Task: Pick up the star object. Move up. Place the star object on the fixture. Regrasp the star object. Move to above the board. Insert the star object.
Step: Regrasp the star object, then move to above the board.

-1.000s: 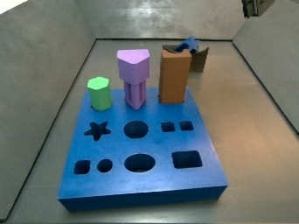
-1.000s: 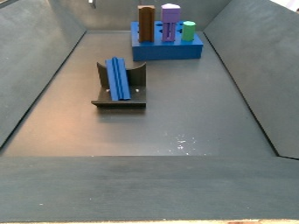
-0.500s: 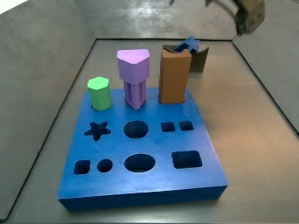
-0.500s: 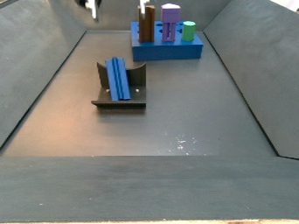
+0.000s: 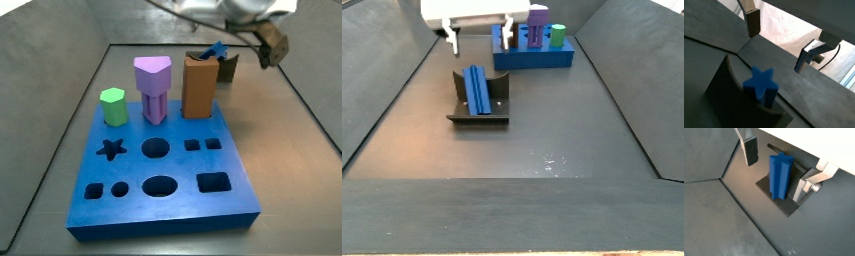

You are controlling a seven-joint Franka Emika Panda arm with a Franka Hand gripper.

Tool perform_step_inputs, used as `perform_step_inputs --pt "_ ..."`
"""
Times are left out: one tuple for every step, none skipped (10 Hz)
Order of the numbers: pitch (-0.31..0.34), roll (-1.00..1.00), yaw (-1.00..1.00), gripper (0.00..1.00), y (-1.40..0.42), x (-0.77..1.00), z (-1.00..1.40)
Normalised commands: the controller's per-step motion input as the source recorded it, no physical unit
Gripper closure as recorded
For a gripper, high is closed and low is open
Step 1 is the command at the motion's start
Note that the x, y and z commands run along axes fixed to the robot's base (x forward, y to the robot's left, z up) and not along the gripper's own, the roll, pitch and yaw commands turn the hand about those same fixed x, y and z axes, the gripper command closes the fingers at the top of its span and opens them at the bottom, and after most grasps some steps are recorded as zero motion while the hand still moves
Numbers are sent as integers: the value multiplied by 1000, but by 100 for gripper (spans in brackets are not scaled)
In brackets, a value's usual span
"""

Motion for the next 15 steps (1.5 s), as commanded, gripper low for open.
perform_step_inputs --pt "-75 83 -19 0 37 108 -1000" --pt "-59 81 -26 0 30 111 -954" --pt "-47 81 -29 0 19 101 -809" --pt "-30 75 -25 0 13 77 -567" --pt "-28 74 -19 0 12 75 -474" --pt "-26 71 -7 0 11 70 -296" --pt "-21 71 0 0 9 63 -214" --pt "0 0 0 100 0 0 0" --pt "-15 42 25 100 53 2 1000" --pt "-15 36 17 100 52 0 1000" --pt "-14 12 1 100 46 -8 1000" --pt "-7 -6 -12 100 43 -12 1000" --pt "8 -24 -25 100 41 -13 1000" --pt "24 -30 -27 100 39 -15 1000" --pt "42 -35 -26 100 37 -17 1000"
